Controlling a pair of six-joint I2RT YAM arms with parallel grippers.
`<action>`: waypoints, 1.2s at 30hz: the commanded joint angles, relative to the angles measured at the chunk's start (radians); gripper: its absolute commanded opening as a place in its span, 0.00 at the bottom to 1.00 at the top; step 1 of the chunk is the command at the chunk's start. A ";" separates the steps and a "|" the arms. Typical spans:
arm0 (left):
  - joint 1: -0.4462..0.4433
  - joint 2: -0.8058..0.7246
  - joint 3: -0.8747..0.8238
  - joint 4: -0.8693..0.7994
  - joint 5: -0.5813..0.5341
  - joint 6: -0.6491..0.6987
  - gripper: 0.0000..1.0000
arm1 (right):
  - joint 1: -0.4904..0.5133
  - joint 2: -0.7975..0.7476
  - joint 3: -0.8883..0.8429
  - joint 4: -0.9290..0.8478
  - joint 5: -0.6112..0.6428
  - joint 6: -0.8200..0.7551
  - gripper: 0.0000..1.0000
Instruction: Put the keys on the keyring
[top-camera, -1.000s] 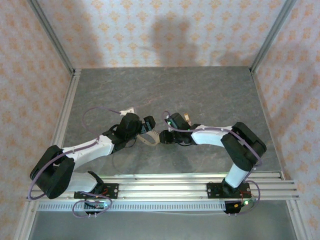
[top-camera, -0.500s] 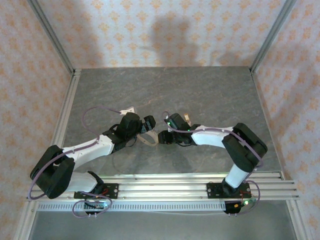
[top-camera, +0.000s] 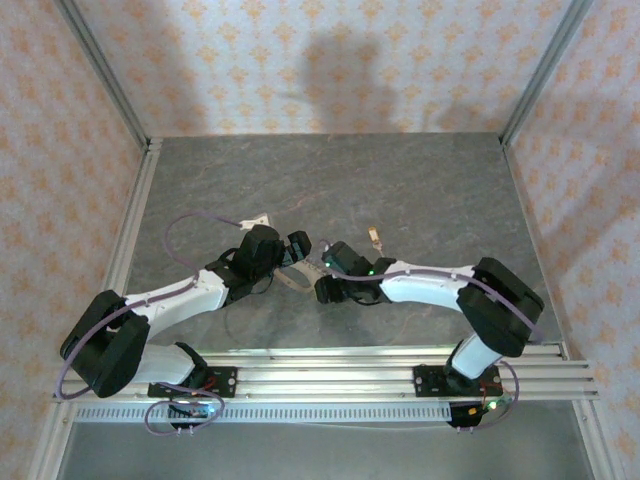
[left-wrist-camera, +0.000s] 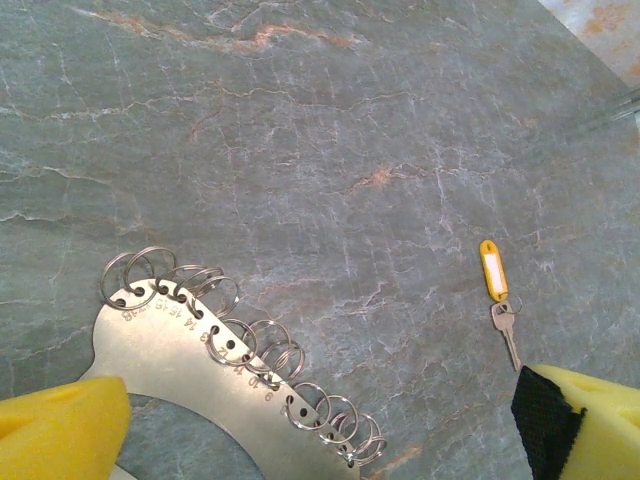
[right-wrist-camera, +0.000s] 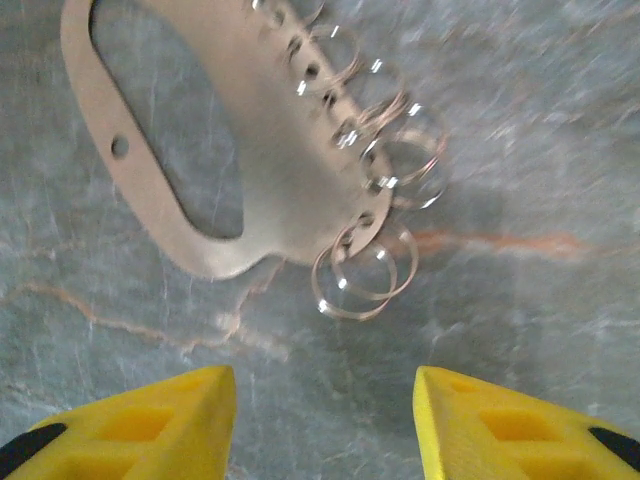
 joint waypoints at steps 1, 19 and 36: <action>-0.013 -0.020 0.019 -0.015 -0.012 0.015 1.00 | 0.024 0.016 0.022 -0.034 0.041 0.022 0.50; -0.014 -0.023 0.021 -0.016 -0.012 0.015 1.00 | -0.003 0.154 0.232 -0.092 0.110 -0.066 0.49; -0.013 -0.033 0.016 -0.016 -0.029 0.024 1.00 | -0.005 0.030 0.121 -0.083 -0.013 0.007 0.49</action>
